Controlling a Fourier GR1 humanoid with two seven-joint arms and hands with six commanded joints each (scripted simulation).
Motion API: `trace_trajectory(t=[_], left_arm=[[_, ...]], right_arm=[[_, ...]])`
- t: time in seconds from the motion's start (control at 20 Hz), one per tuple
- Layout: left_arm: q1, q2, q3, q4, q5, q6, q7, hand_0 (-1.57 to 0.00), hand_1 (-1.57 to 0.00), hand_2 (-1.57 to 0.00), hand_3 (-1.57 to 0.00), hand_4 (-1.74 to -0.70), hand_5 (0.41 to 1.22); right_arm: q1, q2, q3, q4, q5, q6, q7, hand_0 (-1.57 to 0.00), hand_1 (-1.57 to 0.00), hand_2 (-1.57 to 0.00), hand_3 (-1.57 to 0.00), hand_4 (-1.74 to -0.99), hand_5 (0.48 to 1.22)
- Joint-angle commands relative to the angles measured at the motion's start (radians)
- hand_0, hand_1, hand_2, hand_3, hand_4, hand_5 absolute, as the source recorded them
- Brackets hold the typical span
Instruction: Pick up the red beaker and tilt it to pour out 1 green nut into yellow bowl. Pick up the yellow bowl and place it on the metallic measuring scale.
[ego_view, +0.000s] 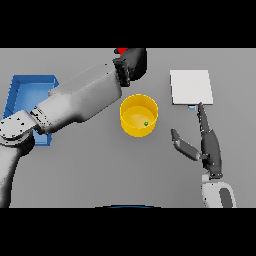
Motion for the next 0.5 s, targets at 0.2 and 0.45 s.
trace_trajectory(t=[0.2,0.45], left_arm=[[-0.139,0.07,0.092,0.104,0.081,0.069,-0.029,-1.57,-1.57,-1.48,-1.15,-1.7,1.221],[-0.203,0.12,0.278,0.293,0.271,0.077,0.061,-1.57,-1.57,-1.54,-1.38,-1.72,1.221]], right_arm=[[-0.01,-0.005,-0.011,0.008,-0.027,0.015,-0.006,0.0,0.0,0.0,0.0,-1.183,0.596],[-0.023,-0.001,-0.015,0.008,-0.063,0.038,-0.021,0.0,0.0,0.0,0.0,-1.2,0.596]])
